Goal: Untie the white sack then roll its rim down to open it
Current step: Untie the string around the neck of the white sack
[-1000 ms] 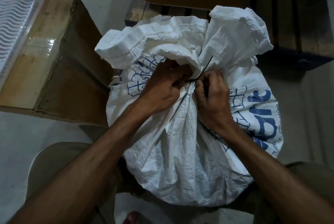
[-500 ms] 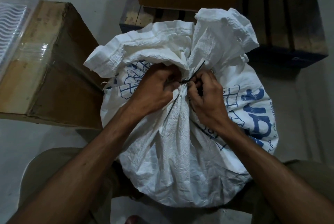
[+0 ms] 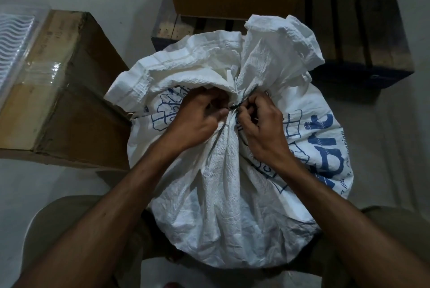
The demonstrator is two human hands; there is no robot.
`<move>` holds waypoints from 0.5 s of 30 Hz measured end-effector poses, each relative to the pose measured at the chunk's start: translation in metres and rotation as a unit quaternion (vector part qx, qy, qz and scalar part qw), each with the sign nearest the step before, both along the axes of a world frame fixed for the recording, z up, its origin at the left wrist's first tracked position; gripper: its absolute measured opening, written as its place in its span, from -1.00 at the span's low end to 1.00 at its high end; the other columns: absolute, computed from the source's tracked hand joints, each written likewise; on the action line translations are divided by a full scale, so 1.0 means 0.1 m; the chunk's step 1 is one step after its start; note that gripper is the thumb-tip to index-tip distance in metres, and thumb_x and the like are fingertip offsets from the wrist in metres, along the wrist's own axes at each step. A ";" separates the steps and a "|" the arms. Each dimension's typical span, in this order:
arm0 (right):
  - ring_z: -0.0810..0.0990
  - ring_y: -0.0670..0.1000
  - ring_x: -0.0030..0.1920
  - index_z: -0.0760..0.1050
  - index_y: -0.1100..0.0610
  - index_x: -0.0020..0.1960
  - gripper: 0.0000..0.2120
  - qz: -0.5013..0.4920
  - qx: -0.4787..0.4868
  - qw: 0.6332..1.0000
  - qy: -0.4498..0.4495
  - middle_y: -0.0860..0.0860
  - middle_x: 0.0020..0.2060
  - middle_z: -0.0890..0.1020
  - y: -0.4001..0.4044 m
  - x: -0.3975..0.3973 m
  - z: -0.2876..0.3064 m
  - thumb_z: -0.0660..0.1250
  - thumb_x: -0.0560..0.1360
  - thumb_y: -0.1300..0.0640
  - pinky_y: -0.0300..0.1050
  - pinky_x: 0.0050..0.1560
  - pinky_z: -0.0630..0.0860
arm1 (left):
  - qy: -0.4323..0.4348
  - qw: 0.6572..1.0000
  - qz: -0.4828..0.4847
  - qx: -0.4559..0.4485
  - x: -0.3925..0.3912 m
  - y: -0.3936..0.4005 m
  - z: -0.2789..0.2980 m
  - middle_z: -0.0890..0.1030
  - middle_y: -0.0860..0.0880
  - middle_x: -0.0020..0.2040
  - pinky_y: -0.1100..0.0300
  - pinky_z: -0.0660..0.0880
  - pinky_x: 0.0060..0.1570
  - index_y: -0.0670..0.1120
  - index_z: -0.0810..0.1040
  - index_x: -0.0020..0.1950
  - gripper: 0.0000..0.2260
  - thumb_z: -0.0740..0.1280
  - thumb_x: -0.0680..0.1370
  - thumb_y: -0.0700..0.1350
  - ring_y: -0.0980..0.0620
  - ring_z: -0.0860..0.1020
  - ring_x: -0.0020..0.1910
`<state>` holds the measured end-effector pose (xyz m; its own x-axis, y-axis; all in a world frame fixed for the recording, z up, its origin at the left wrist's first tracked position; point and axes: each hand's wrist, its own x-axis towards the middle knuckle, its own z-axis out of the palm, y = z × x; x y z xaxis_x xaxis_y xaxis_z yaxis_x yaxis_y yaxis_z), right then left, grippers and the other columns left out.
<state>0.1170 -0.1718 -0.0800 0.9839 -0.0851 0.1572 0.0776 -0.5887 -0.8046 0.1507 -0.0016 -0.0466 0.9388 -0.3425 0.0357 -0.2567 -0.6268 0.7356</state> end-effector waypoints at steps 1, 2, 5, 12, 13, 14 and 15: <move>0.50 0.08 -0.22 0.46 0.21 -0.07 -0.89 -0.004 0.010 1.000 0.004 0.09 -0.19 0.52 0.01 0.00 0.00 0.29 0.60 0.18 0.09 -0.18 0.50 | 0.013 1.000 -0.009 0.000 0.01 0.01 0.02 0.55 0.02 -0.03 0.54 0.34 -0.12 -0.19 0.63 0.12 -0.86 0.44 0.57 -0.22 0.15 0.49 -0.06; 0.51 0.08 -0.22 0.47 0.21 -0.07 -0.88 -0.009 0.021 1.000 0.009 0.09 -0.20 0.53 0.01 0.00 0.00 0.28 0.60 0.17 0.11 -0.17 0.51 | 0.037 0.999 -0.013 -0.003 0.02 0.03 0.04 0.56 0.01 0.02 0.55 0.34 -0.10 -0.19 0.62 0.16 -0.84 0.42 0.59 -0.21 0.10 0.50 -0.01; 0.52 0.08 -0.23 0.48 0.21 -0.07 -0.88 -0.013 0.038 0.999 0.018 0.10 -0.21 0.54 0.02 -0.01 0.01 0.28 0.60 0.17 0.10 -0.17 0.52 | 0.125 0.991 -0.010 -0.043 0.04 0.08 0.04 0.63 -0.01 0.08 0.32 0.45 0.04 -0.15 0.62 0.18 -0.85 0.37 0.62 -0.17 0.01 0.55 0.06; 0.44 -0.05 -0.24 0.45 0.18 -0.06 -0.89 0.015 -0.008 1.000 -0.006 0.04 -0.18 0.48 0.00 0.00 0.02 0.30 0.61 0.17 -0.07 -0.22 0.47 | 0.002 1.000 0.019 -0.020 -0.02 0.06 -0.04 0.61 0.16 -0.10 0.46 0.41 -0.15 -0.02 0.65 0.01 -0.86 0.50 0.51 -0.03 0.31 0.55 -0.12; 0.43 -0.05 -0.24 0.45 0.18 -0.07 -0.89 0.013 -0.009 1.000 -0.007 0.04 -0.18 0.48 0.00 -0.01 0.02 0.30 0.61 0.17 -0.07 -0.22 0.46 | 0.000 1.000 0.021 -0.018 -0.02 0.05 -0.05 0.62 0.15 -0.11 0.42 0.43 -0.14 -0.03 0.66 0.00 -0.87 0.51 0.51 -0.04 0.29 0.56 -0.11; 0.43 -0.04 -0.24 0.46 0.19 -0.07 -0.88 0.010 -0.007 1.000 -0.005 0.05 -0.19 0.49 0.01 -0.01 0.03 0.30 0.61 0.17 -0.07 -0.22 0.45 | 0.011 0.999 0.027 -0.025 -0.01 0.04 -0.04 0.63 0.14 -0.12 0.36 0.47 -0.13 -0.04 0.66 -0.02 -0.90 0.50 0.52 -0.07 0.26 0.58 -0.11; 0.44 -0.03 -0.24 0.46 0.20 -0.07 -0.88 0.006 -0.004 1.000 -0.001 0.06 -0.19 0.49 0.01 -0.01 0.03 0.30 0.61 0.17 -0.08 -0.22 0.45 | 0.033 0.998 0.034 -0.037 0.00 0.03 -0.03 0.64 0.14 -0.13 0.31 0.50 -0.10 -0.05 0.65 -0.03 -0.93 0.48 0.53 -0.09 0.21 0.60 -0.11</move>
